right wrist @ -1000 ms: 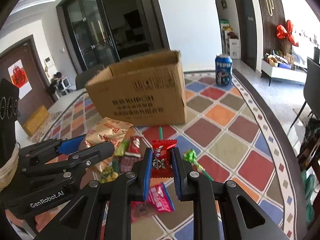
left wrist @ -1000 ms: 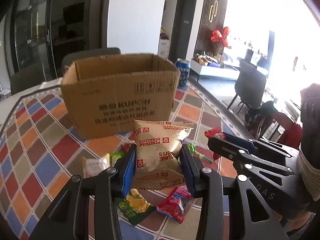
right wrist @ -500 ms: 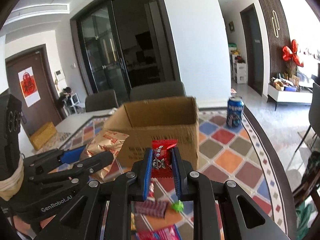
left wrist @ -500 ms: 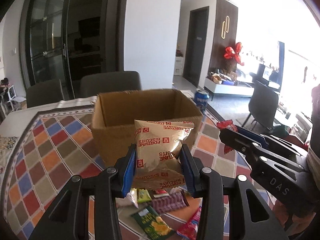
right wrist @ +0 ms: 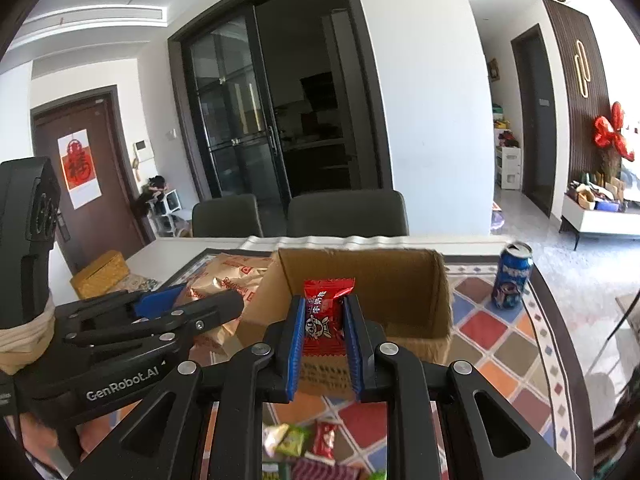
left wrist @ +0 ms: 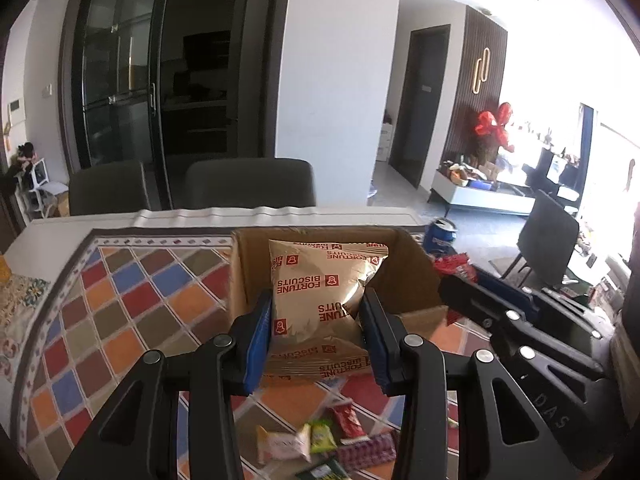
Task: Organize snacks
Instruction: 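Carry the biscuits bag and red packet over the box and open both tools, then withdraw both tools from the box back toward the remaining snacks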
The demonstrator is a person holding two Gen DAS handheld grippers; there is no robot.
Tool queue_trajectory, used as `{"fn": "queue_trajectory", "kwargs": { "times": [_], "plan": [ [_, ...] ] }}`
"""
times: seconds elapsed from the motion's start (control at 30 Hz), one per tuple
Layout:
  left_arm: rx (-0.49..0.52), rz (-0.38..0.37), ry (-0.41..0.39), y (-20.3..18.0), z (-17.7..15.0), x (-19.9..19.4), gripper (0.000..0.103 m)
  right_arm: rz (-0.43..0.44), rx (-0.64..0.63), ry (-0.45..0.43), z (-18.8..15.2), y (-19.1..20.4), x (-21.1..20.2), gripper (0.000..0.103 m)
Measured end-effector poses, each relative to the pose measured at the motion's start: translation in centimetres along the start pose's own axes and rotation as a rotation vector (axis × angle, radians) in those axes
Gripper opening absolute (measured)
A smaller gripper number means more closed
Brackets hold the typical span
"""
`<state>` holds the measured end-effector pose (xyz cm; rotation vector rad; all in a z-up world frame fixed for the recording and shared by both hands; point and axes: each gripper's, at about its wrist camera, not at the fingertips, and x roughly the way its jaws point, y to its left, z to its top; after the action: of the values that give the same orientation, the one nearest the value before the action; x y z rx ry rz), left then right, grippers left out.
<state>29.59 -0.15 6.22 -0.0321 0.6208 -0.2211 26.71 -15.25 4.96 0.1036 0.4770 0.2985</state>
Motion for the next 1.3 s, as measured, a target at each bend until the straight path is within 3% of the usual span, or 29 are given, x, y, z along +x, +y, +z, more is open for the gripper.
{"fn": "queue_trajectory", "kwargs": {
  "times": [0.4, 0.83, 0.93, 0.97, 1.0, 1.07, 1.3],
  "plan": [
    [-0.012, 0.044, 0.078, 2.4, 3.1, 5.0, 0.042, -0.022, -0.019, 0.04, 3.2, 0.0, 5.4, 0.02],
    [-0.027, 0.021, 0.205, 2.8, 4.9, 10.3, 0.042, -0.055, -0.055, 0.107, 4.5, -0.6, 9.6, 0.02],
    [-0.006, 0.036, 0.219, 2.4, 5.6, 10.8, 0.047, -0.054, -0.049, 0.124, 4.7, -0.8, 10.2, 0.021],
    [0.003, 0.051, 0.214, 2.3, 5.7, 10.7, 0.055, -0.048, -0.041, 0.124, 4.8, -0.9, 10.2, 0.022],
    [0.008, 0.073, 0.205, 2.3, 5.8, 10.5, 0.059, -0.042, -0.028, 0.121, 4.9, -1.1, 10.3, 0.029],
    [0.01, 0.078, 0.19, 2.4, 5.9, 10.0, 0.061, -0.049, -0.005, 0.132, 5.0, -1.6, 10.4, 0.041],
    [0.042, 0.116, 0.167, 2.1, 4.8, 7.9, 0.064, -0.095, -0.006, 0.111, 4.3, -2.4, 8.8, 0.042]
  ]
}}
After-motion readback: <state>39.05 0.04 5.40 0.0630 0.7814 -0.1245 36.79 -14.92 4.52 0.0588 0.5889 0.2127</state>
